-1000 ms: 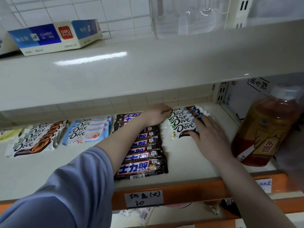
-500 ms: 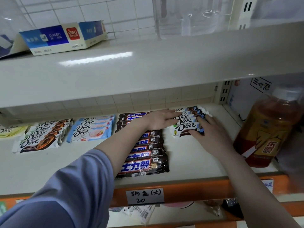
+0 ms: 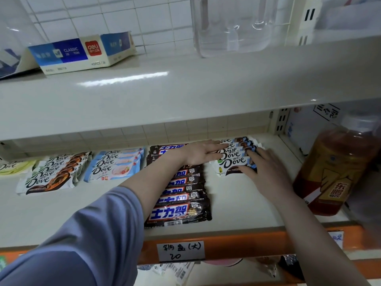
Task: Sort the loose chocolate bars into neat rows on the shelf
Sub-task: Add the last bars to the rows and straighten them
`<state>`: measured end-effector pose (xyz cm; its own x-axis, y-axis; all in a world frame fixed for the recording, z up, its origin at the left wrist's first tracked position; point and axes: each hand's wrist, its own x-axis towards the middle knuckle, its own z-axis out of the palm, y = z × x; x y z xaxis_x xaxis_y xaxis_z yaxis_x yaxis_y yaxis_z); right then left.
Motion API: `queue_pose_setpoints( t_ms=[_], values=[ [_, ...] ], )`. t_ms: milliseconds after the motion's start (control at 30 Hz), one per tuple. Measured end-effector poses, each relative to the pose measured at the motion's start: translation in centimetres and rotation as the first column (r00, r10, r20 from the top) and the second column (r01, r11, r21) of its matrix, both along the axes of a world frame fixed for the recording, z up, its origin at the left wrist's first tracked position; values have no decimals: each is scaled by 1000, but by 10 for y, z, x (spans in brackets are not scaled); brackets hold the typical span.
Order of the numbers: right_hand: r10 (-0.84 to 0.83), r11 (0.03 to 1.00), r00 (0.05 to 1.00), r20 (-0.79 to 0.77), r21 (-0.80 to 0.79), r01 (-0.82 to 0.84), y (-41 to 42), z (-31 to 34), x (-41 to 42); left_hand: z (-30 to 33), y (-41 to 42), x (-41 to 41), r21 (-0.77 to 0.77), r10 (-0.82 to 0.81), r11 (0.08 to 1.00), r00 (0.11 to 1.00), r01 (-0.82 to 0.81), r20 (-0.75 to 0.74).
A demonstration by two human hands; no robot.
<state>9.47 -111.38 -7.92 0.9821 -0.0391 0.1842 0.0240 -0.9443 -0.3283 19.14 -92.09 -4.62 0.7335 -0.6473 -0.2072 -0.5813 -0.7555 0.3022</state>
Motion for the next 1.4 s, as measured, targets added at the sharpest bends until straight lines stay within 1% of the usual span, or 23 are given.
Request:
queue_pose_setpoints(
  t_ms=[267,367,467,600,700,767,900,1067,1167,1267,1400],
  values=[
    [39,998,998,-43,51,-37,-1,0,0,3,0,4,2,-15,1000,1000,15,-19],
    [36,999,997,-61,19,-35,-1,0,-3,6,-1,1,20,-14,1000,1000,14,8],
    [7,1000,999,-31,-25,-8,0,3,-6,4,0,-8,0,22,1000,993,-22,118],
    [-35,999,995,96,-38,39,4,7,-17,1,3,-26,-75,88,995,949,-69,301],
    [13,998,990,140,-59,-5,8,6,-22,-4,9,-40,-106,85,993,918,-47,387],
    [46,996,992,114,-79,-37,11,4,-23,-9,13,-47,-103,72,994,916,-34,395],
    [60,993,994,89,-105,-50,13,3,-22,-13,17,-54,-107,40,994,925,0,378],
    [60,994,995,80,-101,-52,14,6,-24,-12,15,-55,-130,59,991,939,-16,338],
    [57,993,996,66,-111,-49,14,7,-26,-8,12,-57,-112,67,993,936,-30,345],
    [50,992,996,72,-122,-41,15,11,-30,0,14,-67,-100,117,991,908,-83,403],
    [19,995,994,105,-99,-9,28,16,-41,8,32,-90,-90,248,968,829,-235,501]
  ],
)
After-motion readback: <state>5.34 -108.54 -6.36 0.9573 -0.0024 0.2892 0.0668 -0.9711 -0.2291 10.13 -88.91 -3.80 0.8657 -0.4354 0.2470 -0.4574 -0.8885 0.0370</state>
